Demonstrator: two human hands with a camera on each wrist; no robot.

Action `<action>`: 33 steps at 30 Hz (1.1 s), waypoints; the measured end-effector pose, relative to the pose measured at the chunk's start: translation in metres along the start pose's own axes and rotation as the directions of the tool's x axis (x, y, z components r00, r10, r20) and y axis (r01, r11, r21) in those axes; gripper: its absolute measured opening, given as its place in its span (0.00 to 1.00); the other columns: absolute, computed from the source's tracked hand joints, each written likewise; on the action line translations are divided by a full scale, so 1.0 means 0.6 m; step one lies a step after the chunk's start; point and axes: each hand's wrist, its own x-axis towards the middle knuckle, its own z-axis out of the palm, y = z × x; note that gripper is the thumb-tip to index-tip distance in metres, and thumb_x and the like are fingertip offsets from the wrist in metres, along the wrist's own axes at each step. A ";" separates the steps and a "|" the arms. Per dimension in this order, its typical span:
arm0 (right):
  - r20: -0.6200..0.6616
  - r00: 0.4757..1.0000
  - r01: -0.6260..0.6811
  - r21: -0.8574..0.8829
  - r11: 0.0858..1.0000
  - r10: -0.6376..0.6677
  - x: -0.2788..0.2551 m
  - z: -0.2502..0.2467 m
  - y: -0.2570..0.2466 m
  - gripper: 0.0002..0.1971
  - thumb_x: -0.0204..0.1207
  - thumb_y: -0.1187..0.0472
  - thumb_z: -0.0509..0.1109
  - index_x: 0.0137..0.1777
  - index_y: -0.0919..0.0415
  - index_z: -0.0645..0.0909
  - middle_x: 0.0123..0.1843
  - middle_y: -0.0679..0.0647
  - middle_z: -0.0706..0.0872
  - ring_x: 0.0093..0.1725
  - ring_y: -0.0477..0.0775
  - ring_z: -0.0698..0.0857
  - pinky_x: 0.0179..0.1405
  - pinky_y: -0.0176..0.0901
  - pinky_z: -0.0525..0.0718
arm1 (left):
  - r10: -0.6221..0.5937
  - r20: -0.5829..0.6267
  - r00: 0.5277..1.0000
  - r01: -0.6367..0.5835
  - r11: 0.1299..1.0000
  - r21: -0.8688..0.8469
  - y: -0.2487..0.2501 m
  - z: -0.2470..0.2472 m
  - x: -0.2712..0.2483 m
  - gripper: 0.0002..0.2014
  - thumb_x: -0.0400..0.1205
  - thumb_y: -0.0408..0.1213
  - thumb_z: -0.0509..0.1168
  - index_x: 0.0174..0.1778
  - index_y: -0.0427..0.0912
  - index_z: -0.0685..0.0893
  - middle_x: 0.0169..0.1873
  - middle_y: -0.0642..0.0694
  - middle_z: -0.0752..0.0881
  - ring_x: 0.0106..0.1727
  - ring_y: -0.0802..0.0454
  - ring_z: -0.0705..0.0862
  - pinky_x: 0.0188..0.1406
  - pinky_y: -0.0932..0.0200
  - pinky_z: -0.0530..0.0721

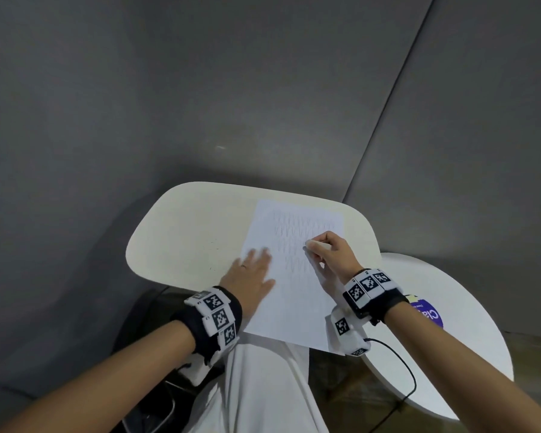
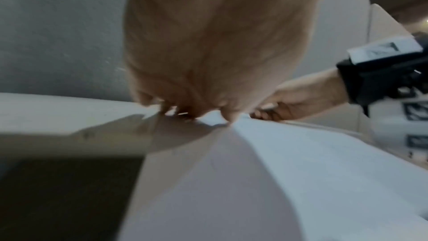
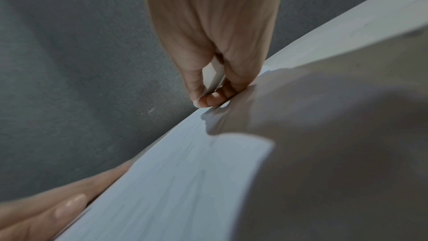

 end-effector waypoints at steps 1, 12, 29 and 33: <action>0.007 1.000 -0.008 0.011 1.000 0.008 -0.001 -0.001 -0.002 0.08 0.74 0.60 0.73 0.44 0.65 0.79 0.36 0.52 0.84 0.33 0.46 0.82 0.32 0.34 0.79 | -0.186 -0.011 0.982 0.186 0.982 0.005 -0.006 -0.009 0.003 0.31 0.90 0.49 0.40 0.84 0.36 0.39 0.83 0.40 0.35 0.85 0.43 0.39 0.83 0.48 0.42; 0.346 0.931 0.268 -0.437 0.858 -0.115 0.036 0.041 -0.092 0.01 0.71 0.67 0.72 0.41 0.64 0.82 0.44 0.53 0.85 0.41 0.47 0.80 0.33 0.21 0.74 | -0.067 0.052 0.996 0.064 0.996 0.055 -0.037 -0.079 0.123 0.60 0.72 0.76 0.57 0.84 0.38 0.35 0.84 0.44 0.34 0.84 0.48 0.33 0.81 0.41 0.36; 0.424 0.896 0.407 -0.670 0.621 -0.131 0.121 0.066 -0.112 0.08 0.73 0.69 0.68 0.36 0.61 0.73 0.51 0.65 0.87 0.51 0.62 0.83 0.40 0.39 0.71 | -0.099 -0.078 0.992 0.098 0.995 -0.017 -0.038 -0.036 0.121 0.59 0.69 0.80 0.50 0.84 0.43 0.33 0.83 0.49 0.31 0.83 0.51 0.31 0.81 0.43 0.31; 0.564 0.826 0.426 -0.648 0.631 0.022 0.084 0.043 -0.103 0.05 0.71 0.66 0.71 0.39 0.63 0.76 0.35 0.47 0.80 0.33 0.45 0.77 0.28 0.24 0.71 | -0.125 -0.086 0.988 0.125 0.992 -0.006 -0.031 -0.035 0.121 0.61 0.67 0.82 0.49 0.84 0.44 0.34 0.83 0.49 0.31 0.83 0.49 0.31 0.81 0.41 0.31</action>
